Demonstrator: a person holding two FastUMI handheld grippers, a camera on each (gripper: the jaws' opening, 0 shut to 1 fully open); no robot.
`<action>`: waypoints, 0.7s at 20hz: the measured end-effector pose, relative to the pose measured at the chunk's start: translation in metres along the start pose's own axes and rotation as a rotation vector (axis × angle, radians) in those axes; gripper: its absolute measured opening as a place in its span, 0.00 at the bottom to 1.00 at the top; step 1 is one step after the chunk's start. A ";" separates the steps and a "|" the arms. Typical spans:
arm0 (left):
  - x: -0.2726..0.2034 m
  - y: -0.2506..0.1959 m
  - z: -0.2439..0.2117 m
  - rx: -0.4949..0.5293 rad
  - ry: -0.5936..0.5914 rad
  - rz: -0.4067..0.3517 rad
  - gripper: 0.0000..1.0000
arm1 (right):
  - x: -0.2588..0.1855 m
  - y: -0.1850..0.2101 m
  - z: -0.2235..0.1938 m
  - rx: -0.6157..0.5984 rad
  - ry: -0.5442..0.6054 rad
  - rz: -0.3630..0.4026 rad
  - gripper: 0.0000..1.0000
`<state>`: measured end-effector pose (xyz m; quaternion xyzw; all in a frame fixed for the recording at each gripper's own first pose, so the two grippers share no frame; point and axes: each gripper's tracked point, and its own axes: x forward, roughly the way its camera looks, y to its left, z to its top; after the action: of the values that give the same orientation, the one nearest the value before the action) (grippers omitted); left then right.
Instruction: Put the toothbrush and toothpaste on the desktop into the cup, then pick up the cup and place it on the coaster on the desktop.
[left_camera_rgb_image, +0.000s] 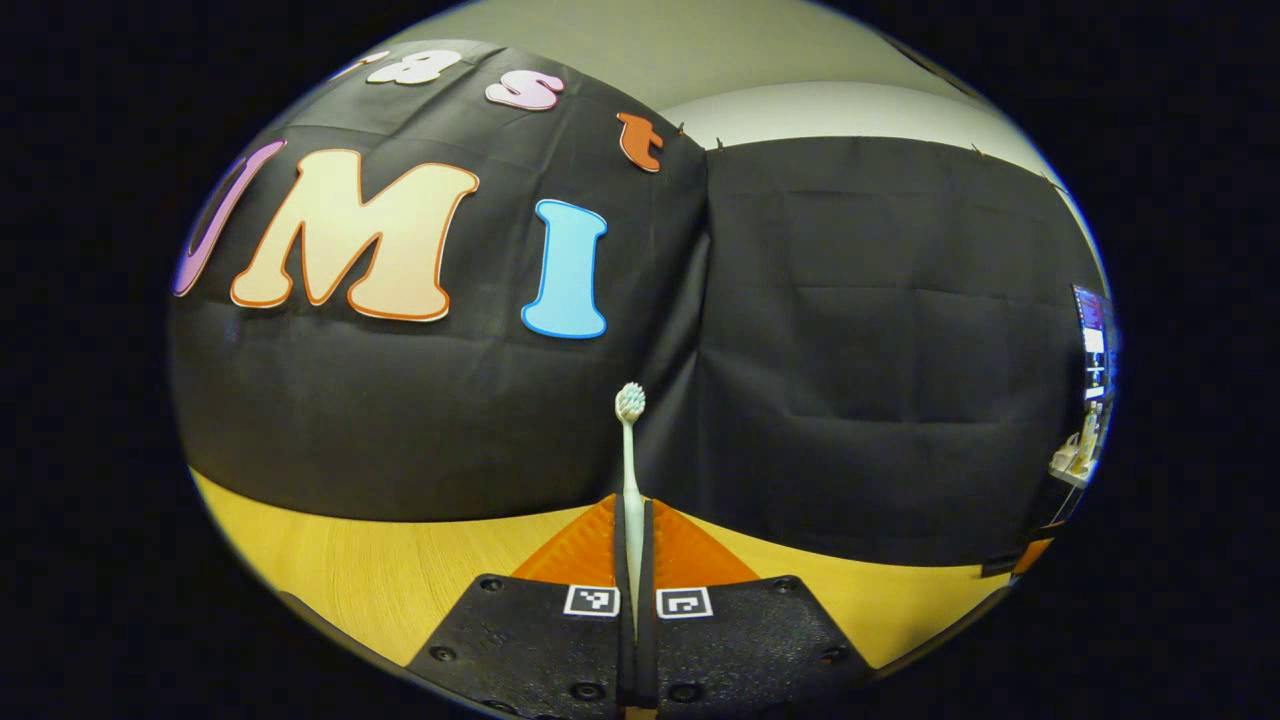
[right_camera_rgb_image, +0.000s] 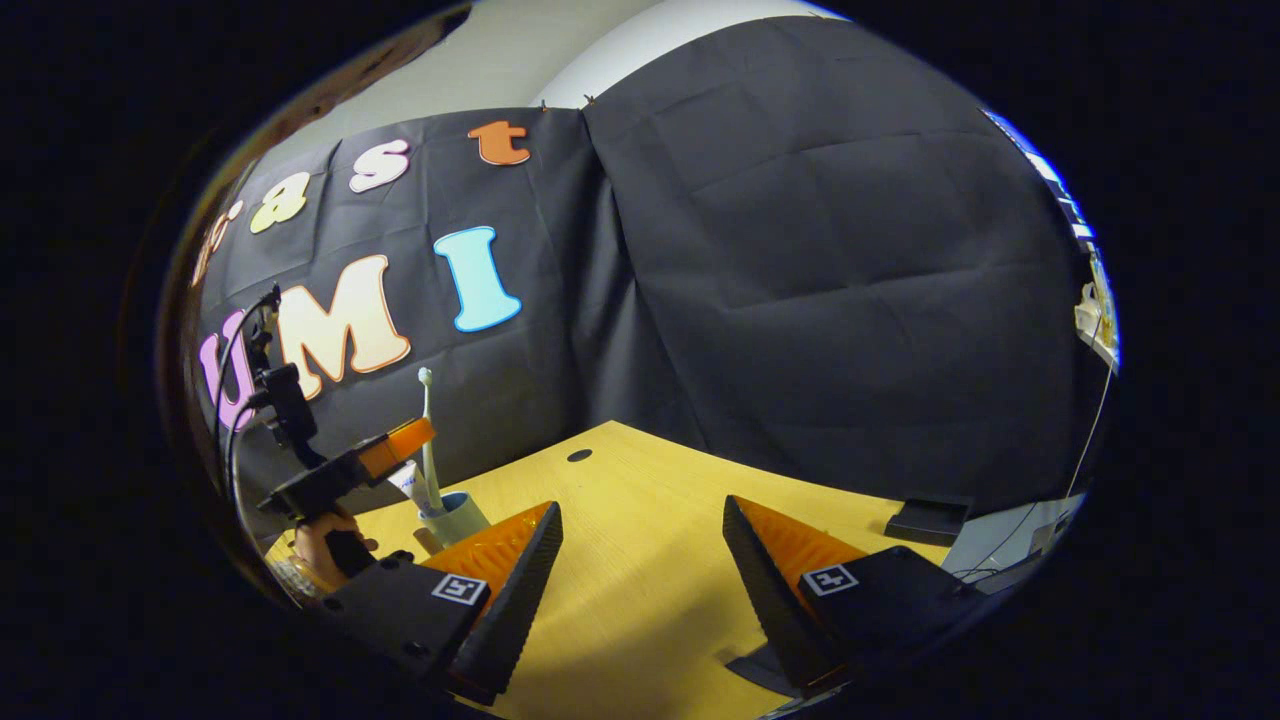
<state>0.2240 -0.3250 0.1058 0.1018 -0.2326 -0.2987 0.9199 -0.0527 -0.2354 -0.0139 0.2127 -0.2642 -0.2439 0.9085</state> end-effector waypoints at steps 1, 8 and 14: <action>0.004 0.005 0.000 0.011 -0.006 0.007 0.00 | 0.004 0.001 -0.001 0.002 0.011 -0.001 0.98; 0.004 0.011 -0.018 0.012 -0.021 0.034 0.00 | 0.003 -0.004 -0.017 0.002 0.046 -0.011 0.95; 0.006 0.004 -0.022 0.058 -0.025 0.028 0.00 | 0.006 -0.005 -0.017 0.001 0.051 -0.010 0.98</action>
<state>0.2410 -0.3246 0.0898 0.1216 -0.2543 -0.2803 0.9176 -0.0403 -0.2384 -0.0269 0.2205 -0.2398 -0.2427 0.9138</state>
